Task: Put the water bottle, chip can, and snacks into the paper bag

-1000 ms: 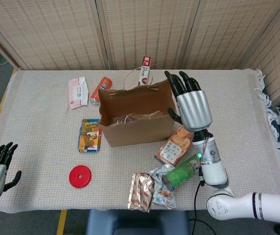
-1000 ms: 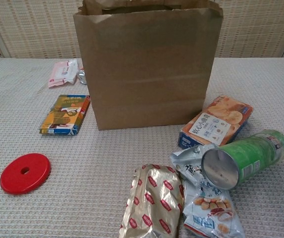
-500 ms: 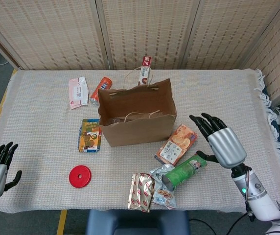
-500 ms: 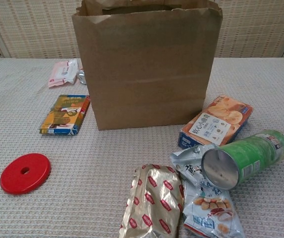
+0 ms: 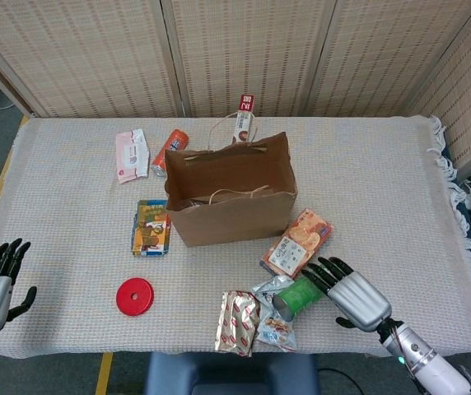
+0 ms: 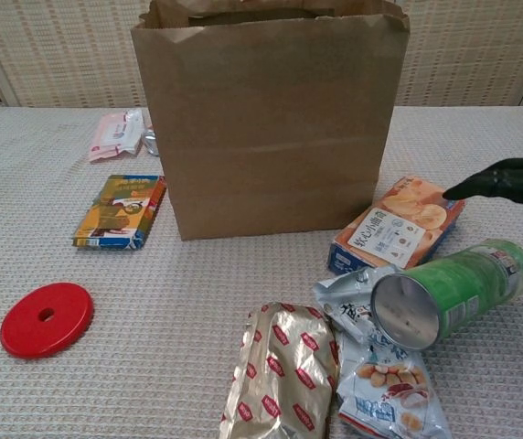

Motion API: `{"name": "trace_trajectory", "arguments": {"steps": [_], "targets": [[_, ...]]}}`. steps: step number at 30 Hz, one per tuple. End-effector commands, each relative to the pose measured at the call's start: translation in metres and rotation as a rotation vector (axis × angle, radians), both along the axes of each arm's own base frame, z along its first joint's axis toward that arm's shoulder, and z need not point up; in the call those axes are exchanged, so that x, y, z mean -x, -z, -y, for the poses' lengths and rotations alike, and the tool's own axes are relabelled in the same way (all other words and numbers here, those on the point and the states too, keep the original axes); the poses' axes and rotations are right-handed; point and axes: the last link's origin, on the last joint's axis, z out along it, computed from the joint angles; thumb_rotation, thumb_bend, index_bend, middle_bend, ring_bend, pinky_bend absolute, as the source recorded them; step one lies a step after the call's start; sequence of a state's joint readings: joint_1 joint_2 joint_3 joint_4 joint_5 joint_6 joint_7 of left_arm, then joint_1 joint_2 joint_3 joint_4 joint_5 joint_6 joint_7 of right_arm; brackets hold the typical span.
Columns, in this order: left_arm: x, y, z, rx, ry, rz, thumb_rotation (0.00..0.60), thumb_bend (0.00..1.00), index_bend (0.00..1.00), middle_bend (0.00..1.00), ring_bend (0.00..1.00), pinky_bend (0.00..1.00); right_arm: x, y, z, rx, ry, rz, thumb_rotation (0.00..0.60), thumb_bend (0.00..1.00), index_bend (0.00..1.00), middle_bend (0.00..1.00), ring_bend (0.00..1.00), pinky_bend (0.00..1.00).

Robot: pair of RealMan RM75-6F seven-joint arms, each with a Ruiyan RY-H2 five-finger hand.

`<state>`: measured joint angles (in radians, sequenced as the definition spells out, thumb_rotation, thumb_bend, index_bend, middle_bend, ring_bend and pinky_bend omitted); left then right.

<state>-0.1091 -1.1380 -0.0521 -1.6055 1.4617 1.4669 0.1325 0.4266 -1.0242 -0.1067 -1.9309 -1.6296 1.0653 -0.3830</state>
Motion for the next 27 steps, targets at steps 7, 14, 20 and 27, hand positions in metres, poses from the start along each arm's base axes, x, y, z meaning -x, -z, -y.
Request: {"name": "trace_trajectory", "arguments": {"steps": [7, 14, 20, 27], "targets": [[0.0, 0.0, 0.0, 0.002, 0.001, 0.003, 0.6, 0.39, 0.04, 0.0, 0.0, 0.0, -0.003, 0.036, 0.014, -0.033, -0.001, -0.089, 0.6, 0.0, 0.0, 0.03, 0.0, 0.09], [0.0, 0.0, 0.0, 0.005, 0.001, 0.008, 0.6, 0.39, 0.04, 0.0, 0.0, 0.0, -0.009, 0.061, 0.028, -0.041, 0.022, -0.131, 0.6, 0.0, 0.0, 0.03, 0.0, 0.09], [0.0, 0.0, 0.0, 0.007, 0.001, 0.01, 0.6, 0.39, 0.04, 0.0, 0.0, 0.0, -0.012, 0.079, 0.034, -0.033, 0.03, -0.147, 0.6, 0.01, 0.06, 0.06, 0.03, 0.15], [0.001, -0.001, -0.001, 0.007, 0.001, 0.012, 0.6, 0.39, 0.04, 0.0, 0.0, 0.0, -0.023, 0.077, 0.035, 0.027, -0.014, -0.039, 0.6, 0.29, 0.72, 0.57, 0.6, 0.68]]}}
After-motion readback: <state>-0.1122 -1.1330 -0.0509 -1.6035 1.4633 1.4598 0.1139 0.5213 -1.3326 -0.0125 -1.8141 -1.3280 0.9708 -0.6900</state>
